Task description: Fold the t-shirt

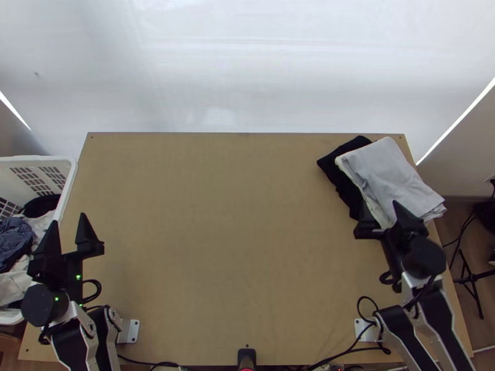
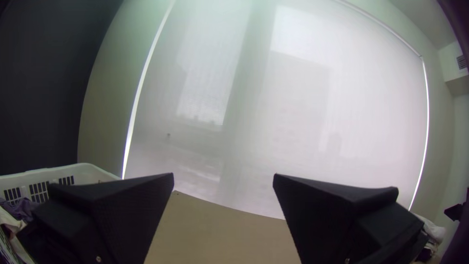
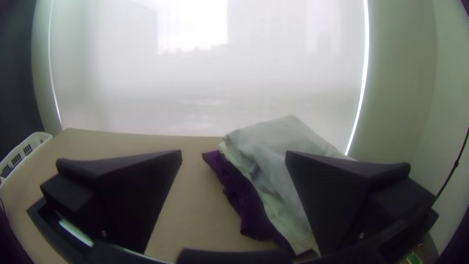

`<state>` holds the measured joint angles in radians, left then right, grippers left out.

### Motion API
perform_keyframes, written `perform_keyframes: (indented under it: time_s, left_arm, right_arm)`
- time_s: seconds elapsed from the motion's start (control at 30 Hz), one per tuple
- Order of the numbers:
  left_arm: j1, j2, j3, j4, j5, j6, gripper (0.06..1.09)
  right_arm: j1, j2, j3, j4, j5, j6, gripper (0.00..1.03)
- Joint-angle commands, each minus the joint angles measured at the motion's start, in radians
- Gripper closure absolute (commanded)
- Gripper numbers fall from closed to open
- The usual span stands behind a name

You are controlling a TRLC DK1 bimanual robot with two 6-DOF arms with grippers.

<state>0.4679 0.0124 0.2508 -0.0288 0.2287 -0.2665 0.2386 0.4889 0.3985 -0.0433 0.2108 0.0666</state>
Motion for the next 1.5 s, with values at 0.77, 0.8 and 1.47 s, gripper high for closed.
perform_keyframes:
  time_s: [0.77, 0.8, 1.47]
  left_arm:
    - [0.034, -0.015, -0.252, 0.063, -0.109, 0.194, 0.10]
    - [0.034, -0.015, -0.251, 0.055, -0.111, 0.204, 0.10]
    - [0.034, -0.012, -0.249, 0.046, -0.117, 0.214, 0.10]
  right_arm:
    - [0.001, -0.434, -0.395, 0.076, -0.016, -0.172, 0.05]
    - [0.007, -0.415, -0.395, 0.074, -0.016, -0.188, 0.05]
    - [0.002, -0.489, -0.395, 0.077, -0.016, -0.180, 0.05]
